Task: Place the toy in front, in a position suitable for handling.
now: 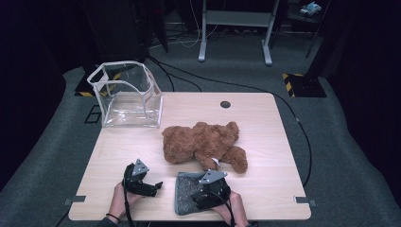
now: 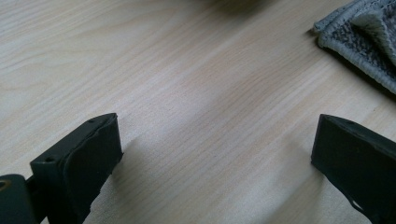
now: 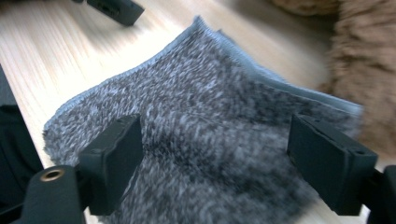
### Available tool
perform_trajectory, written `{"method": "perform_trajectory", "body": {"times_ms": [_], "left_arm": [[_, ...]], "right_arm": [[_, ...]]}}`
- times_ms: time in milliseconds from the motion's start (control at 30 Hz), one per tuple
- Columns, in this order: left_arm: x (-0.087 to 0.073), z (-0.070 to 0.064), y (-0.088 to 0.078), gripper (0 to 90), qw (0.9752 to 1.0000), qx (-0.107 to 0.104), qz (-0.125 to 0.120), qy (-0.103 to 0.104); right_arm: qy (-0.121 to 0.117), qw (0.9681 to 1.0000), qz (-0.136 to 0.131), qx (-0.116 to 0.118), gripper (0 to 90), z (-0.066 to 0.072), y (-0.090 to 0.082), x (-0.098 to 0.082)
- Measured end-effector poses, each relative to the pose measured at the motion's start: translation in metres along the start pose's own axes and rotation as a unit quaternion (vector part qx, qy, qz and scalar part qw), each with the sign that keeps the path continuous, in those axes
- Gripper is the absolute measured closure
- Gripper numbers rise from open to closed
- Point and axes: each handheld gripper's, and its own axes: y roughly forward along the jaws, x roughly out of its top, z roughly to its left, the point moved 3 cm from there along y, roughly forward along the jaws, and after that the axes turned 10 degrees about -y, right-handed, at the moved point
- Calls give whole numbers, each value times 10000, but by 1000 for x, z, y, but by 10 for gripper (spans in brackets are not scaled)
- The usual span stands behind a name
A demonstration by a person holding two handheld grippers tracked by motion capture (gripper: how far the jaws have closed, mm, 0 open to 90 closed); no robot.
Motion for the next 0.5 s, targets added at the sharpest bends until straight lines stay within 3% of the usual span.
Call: {"method": "perform_trajectory", "body": {"times_ms": [200,300,500], "left_arm": [[0,0,0,14,10000,2,-2,-2],[0,0,0,14,10000,11,-6,0],[0,1,-1,15,10000,83,-8,7]], "right_arm": [[73,9995,291,5,283,-1,12,-9],[92,9997,223,-45,330,0,12,-13],[103,9998,195,-13,565,-3,8,-14]]}}
